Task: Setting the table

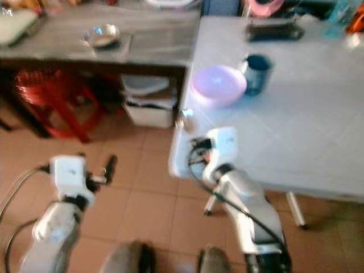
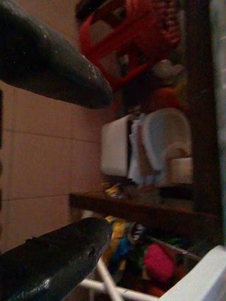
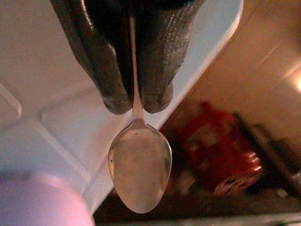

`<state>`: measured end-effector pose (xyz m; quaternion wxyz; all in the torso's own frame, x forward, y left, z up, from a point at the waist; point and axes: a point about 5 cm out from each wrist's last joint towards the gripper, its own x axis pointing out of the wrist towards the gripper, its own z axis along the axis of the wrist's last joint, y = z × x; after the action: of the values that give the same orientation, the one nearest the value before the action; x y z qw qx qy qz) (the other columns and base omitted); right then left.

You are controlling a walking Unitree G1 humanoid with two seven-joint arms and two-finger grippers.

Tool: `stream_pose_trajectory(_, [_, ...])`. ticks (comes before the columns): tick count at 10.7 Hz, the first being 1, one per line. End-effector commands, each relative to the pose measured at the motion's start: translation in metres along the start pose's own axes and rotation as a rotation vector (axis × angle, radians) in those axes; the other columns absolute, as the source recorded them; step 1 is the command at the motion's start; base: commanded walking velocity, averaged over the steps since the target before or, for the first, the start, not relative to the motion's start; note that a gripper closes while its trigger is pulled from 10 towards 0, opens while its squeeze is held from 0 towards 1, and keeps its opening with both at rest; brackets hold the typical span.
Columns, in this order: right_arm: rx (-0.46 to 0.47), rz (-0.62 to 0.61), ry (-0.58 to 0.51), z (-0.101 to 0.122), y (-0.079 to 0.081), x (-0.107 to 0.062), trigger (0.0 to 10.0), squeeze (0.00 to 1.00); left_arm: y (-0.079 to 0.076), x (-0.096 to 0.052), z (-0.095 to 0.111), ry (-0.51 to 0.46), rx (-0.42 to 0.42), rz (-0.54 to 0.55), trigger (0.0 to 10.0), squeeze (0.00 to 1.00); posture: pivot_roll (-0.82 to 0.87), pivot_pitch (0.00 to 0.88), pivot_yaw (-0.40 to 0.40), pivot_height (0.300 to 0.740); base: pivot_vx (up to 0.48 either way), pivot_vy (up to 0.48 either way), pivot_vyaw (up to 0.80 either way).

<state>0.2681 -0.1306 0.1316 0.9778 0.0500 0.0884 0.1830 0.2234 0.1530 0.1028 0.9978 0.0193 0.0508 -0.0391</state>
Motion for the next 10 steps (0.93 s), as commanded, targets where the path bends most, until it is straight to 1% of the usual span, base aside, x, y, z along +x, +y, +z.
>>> stream_pose_trajectory(1, [-0.016, 0.007, -0.037, 0.005, 0.005, 0.002, 10.0, 0.0, 0.007, -0.001, -0.001, -0.002, 0.027, 0.025, 10.0, 0.0, -0.02, 0.119, 0.032, 0.74, 0.319, 0.356, 0.0])
stream_pose_trajectory(2, [-0.048, -0.054, -0.06, 0.007, -0.005, 0.003, 10.0, 0.0, 0.007, 0.0, 0.002, -0.029, 0.064, 0.039, 10.0, 0.0, -0.02, 0.11, 0.035, 0.74, 0.412, 0.244, 0.0])
stream_pose_trajectory(5, [-0.089, -0.11, -0.107, 0.014, -0.017, 0.006, 10.0, 0.0, 0.009, 0.007, 0.006, -0.056, 0.067, 0.055, 10.0, 0.0, -0.03, 0.111, 0.034, 0.74, 0.443, 0.0, 0.0])
stream_pose_trajectory(7, [-0.109, -0.138, -0.132, 0.018, -0.021, 0.009, 10.0, 0.0, 0.007, 0.009, 0.008, -0.069, 0.065, 0.047, 10.0, 0.0, -0.03, 0.105, 0.036, 0.74, 0.467, 0.0, 0.0])
stream_pose_trajectory(10, [-0.118, -0.179, -0.145, 0.018, -0.026, 0.009, 10.0, 0.0, 0.006, 0.012, 0.008, -0.076, 0.067, 0.038, 10.0, 0.0, -0.03, 0.096, 0.039, 0.74, 0.469, 0.0, 0.0])
